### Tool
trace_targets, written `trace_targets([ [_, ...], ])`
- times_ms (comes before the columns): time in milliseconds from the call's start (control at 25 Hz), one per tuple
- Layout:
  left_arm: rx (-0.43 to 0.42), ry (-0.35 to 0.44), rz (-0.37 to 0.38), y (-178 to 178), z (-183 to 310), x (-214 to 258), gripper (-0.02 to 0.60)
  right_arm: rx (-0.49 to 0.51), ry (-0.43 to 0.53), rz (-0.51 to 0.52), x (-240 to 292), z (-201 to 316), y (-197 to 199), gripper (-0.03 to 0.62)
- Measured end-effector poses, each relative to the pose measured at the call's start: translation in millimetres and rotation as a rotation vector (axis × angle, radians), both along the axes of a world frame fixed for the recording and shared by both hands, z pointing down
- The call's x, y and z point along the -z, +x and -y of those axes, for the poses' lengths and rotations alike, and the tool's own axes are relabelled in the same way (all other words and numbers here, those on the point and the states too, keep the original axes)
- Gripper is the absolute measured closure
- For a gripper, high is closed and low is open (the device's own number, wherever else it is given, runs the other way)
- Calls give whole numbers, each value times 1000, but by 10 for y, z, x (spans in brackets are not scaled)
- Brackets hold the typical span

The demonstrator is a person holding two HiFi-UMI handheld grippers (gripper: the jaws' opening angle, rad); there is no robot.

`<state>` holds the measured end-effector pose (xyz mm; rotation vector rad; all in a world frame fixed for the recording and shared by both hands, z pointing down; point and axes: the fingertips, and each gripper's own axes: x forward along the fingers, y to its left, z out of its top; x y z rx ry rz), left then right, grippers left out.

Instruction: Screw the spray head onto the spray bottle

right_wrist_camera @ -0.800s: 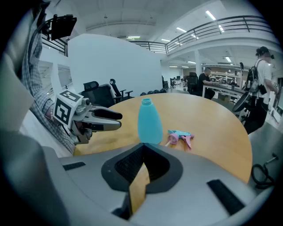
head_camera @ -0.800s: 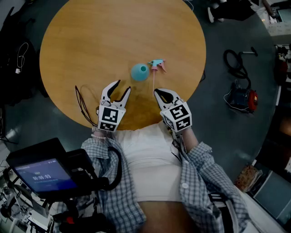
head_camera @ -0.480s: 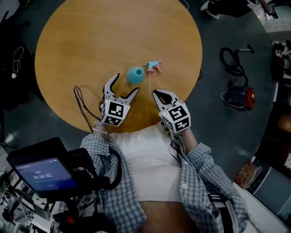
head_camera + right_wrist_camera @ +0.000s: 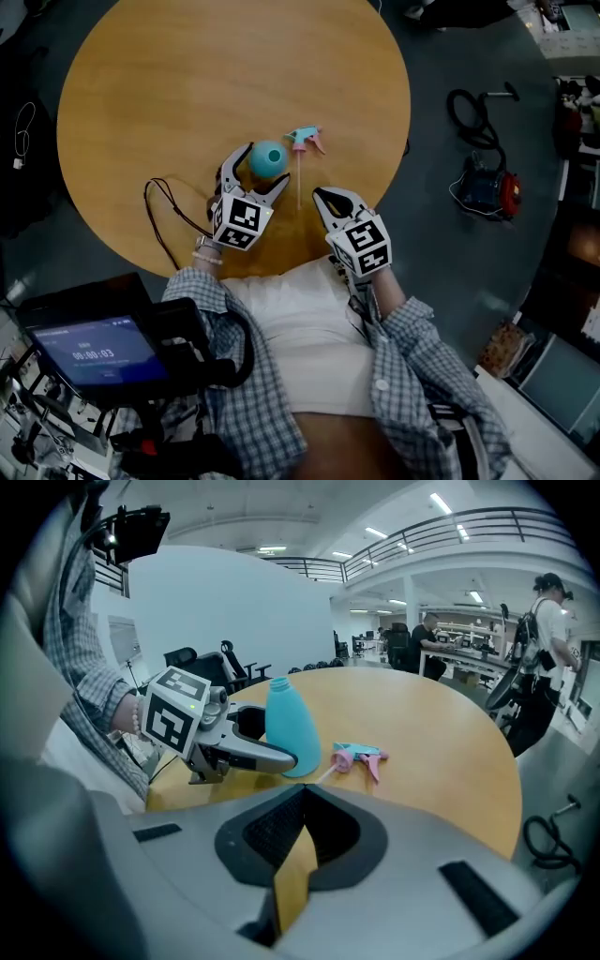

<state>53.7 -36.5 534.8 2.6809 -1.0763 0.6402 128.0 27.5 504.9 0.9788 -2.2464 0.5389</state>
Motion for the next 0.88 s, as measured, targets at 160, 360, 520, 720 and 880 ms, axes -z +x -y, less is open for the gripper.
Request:
trace_targets([
  [160,6,26,41,-1,77,33,178,6,-11,-8,3,13,45,602],
  [360,-3,31,43,11,108,76,186,62,17,-57,12,148,122,602],
  [520,6,22,37,-3,84,93,186,222,95,-151,120,429,157,602],
  [720,14,20,32,-19,96,48,186,517,120,-315,51,793,98,546],
  [880,14,18,42,13,73,24,186,760,68,-477,-125,965,73,442],
])
